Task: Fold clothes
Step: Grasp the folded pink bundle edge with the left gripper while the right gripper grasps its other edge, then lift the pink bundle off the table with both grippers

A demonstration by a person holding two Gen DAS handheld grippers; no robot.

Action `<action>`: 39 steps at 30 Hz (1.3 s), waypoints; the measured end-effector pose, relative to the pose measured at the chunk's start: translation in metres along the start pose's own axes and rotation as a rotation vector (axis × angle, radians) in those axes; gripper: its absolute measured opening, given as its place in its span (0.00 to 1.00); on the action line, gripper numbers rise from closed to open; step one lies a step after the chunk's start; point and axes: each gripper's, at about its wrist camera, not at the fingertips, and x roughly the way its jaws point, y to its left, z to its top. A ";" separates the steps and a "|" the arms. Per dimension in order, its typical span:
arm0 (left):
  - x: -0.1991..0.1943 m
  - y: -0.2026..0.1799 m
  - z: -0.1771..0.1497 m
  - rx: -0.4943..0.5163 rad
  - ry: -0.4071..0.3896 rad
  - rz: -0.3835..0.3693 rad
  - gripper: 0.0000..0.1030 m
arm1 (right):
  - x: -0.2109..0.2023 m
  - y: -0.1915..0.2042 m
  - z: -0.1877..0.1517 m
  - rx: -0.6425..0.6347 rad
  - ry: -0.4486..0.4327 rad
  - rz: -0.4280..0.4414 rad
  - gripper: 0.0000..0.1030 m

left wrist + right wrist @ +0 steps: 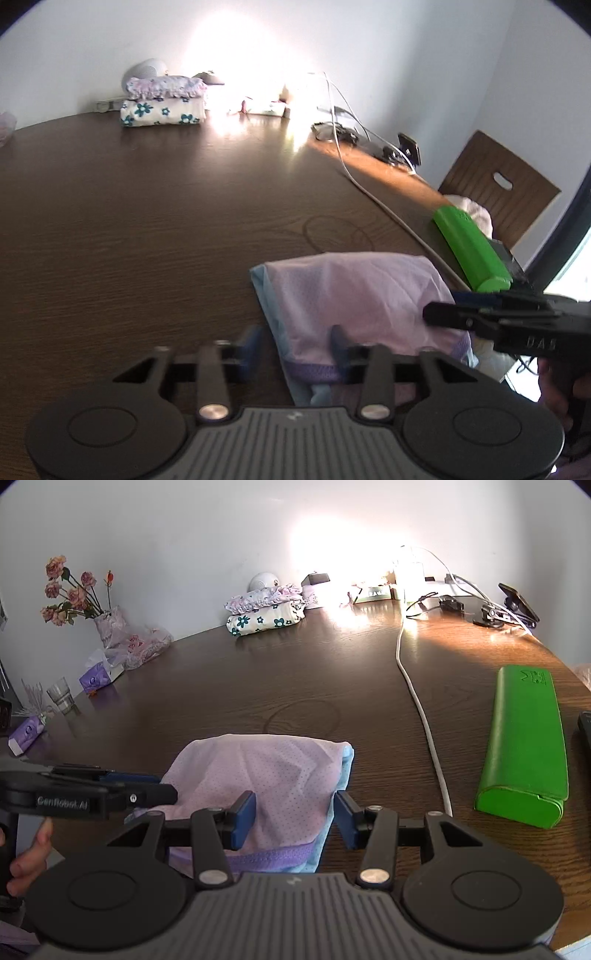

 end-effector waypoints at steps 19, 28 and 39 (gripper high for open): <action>0.013 0.028 0.024 -0.021 -0.063 -0.030 0.07 | 0.052 0.028 0.027 -0.049 -0.001 0.029 0.13; 0.057 0.093 0.106 0.015 -0.042 0.030 0.06 | 0.150 0.051 0.121 0.004 -0.029 0.006 0.13; 0.085 0.171 0.165 -0.086 -0.080 0.102 0.33 | 0.230 0.056 0.176 -0.048 -0.003 -0.061 0.21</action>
